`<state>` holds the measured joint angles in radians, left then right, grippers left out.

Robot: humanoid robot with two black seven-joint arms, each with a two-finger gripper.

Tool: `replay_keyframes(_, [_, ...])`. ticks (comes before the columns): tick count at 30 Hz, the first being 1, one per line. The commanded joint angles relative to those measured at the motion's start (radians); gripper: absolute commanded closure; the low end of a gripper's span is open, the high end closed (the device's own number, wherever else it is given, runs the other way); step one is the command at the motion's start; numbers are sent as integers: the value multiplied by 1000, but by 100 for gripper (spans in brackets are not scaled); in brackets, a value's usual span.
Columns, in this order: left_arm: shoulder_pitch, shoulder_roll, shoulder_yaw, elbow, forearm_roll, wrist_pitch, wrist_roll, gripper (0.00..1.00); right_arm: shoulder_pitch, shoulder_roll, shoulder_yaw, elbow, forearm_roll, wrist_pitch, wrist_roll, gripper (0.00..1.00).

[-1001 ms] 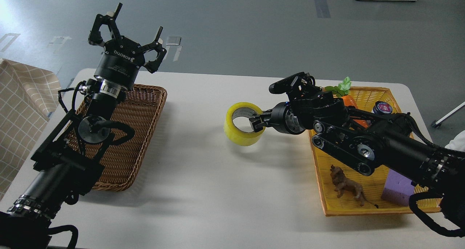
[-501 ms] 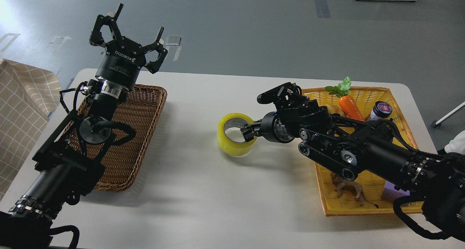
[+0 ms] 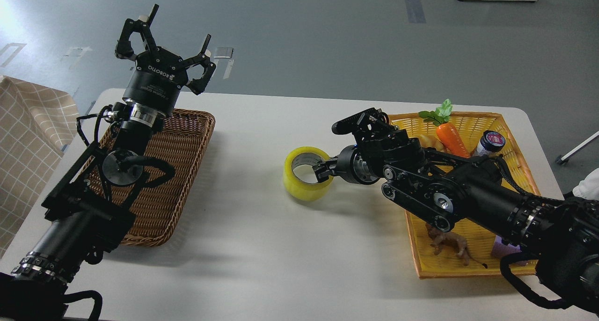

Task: Place and transfer tape with both arms
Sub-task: 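Lower the tape roll onto the table between the baskets and release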

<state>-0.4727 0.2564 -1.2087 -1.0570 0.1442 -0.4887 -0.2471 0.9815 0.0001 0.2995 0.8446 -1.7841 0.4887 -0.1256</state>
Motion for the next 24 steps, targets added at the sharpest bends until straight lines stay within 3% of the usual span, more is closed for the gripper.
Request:
replay_keyframes(1, [0,0,0,0,0,0,-1,2,-7,0,0,-4,0,0,1,94])
replay_keyframes(24, [0,-2,1,-1,0,0,0,2,-4,0,15,2,6,0,6,95])
